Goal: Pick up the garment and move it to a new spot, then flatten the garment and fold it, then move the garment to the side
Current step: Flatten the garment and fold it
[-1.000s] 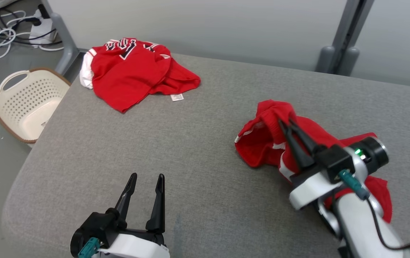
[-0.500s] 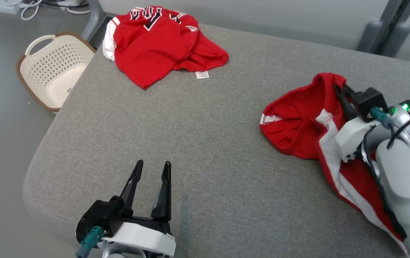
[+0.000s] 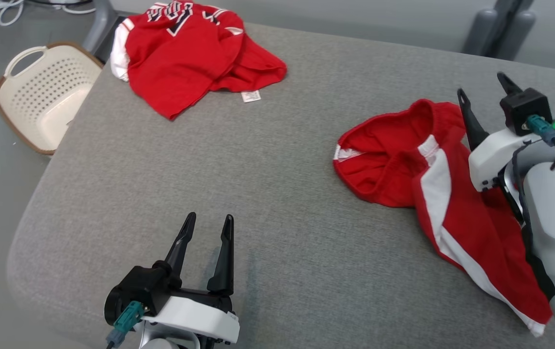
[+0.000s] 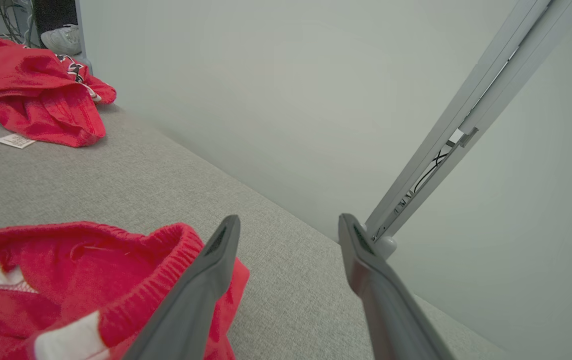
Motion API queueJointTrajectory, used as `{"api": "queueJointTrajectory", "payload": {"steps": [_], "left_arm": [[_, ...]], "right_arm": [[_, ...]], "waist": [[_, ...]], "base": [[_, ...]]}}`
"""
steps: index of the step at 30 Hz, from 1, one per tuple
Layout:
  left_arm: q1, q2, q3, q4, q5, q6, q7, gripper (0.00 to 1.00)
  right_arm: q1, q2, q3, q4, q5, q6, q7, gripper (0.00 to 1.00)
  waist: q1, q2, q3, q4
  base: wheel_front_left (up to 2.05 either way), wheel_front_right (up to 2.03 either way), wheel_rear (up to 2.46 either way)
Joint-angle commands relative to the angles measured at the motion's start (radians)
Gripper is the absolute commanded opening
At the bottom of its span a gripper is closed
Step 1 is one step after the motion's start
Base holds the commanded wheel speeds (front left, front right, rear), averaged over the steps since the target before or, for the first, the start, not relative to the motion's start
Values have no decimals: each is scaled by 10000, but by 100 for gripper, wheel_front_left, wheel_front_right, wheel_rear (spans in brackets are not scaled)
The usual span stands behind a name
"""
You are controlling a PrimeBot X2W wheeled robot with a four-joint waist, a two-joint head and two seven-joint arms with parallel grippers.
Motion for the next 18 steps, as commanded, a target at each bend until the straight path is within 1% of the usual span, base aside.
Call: {"api": "queueJointTrajectory", "payload": {"steps": [1, 8, 13, 16, 18], "left_arm": [[-129, 38, 70, 11, 96, -40, -5, 100], [-20, 38, 212, 67, 242, -122, -5, 100], [145, 38, 358, 111, 311, -139, -5, 100], [271, 38, 473, 83, 331, -113, -5, 100], [405, 33, 508, 101, 367, -173, -5, 100]], "right_arm": [[200, 25, -44, -374, 195, -1, -77, 100], [1584, 106, -386, -2849, 1080, 1, -73, 100], [3475, 326, -797, -4738, 1792, 1, -74, 100], [4941, 512, -1317, -5825, 2048, -1, -74, 100], [5985, 695, -1581, -6293, 2172, 1, -75, 100]], "waist": [[0, 0, -117, -315], [0, 0, -457, -1202], [0, 0, -734, -1752], [0, 0, -899, -2101], [0, 0, -989, -2324]], "base": [[0, 0, 0], [0, 0, 0], [0, 0, 0], [0, 0, 0], [0, 0, 0]]}}
